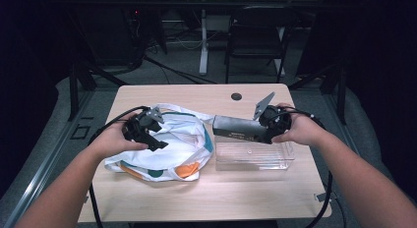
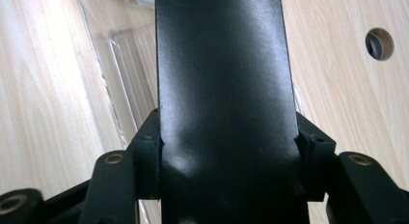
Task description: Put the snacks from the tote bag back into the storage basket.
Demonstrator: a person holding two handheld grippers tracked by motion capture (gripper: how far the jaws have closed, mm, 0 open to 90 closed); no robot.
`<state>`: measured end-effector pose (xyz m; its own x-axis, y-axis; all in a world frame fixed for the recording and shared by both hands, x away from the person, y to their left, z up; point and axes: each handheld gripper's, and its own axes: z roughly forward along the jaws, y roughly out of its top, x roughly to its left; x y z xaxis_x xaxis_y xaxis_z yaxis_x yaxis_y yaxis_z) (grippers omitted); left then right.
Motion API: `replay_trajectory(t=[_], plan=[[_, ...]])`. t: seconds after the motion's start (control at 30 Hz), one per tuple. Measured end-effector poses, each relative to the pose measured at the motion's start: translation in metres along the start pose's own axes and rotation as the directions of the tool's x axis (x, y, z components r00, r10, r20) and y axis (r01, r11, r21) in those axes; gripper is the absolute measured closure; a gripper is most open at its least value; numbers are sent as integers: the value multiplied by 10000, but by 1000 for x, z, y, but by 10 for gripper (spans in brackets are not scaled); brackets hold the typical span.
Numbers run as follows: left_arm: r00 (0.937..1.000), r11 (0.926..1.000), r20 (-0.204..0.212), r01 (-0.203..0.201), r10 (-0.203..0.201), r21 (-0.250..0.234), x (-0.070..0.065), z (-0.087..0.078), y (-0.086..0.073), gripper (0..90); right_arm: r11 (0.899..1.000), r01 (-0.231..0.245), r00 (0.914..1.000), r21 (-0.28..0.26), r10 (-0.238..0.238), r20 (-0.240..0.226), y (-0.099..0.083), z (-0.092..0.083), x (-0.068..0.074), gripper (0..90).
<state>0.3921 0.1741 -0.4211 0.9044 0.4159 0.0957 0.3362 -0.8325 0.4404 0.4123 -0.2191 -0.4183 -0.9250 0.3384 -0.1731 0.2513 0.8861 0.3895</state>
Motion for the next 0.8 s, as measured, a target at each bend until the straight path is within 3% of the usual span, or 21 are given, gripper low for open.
replay_trajectory(t=[0.17,0.33,0.43,0.8], plan=[[9999,9999,119,-1,-1,116,-6,9,-10,365,9998,-208,9998,59,208,26,-8,3,-3,419],[9996,9996,105,269,-269,-3,-9,15,-18,370,9992,-383,9993,109,382,26,-14,8,-5,419],[9989,9989,188,429,-425,-170,-11,18,-22,372,9990,-370,9993,232,370,0,-17,15,-5,419],[9984,9986,233,520,-518,-81,-14,24,-32,378,9963,-679,9976,529,686,-114,-27,42,-8,419]])
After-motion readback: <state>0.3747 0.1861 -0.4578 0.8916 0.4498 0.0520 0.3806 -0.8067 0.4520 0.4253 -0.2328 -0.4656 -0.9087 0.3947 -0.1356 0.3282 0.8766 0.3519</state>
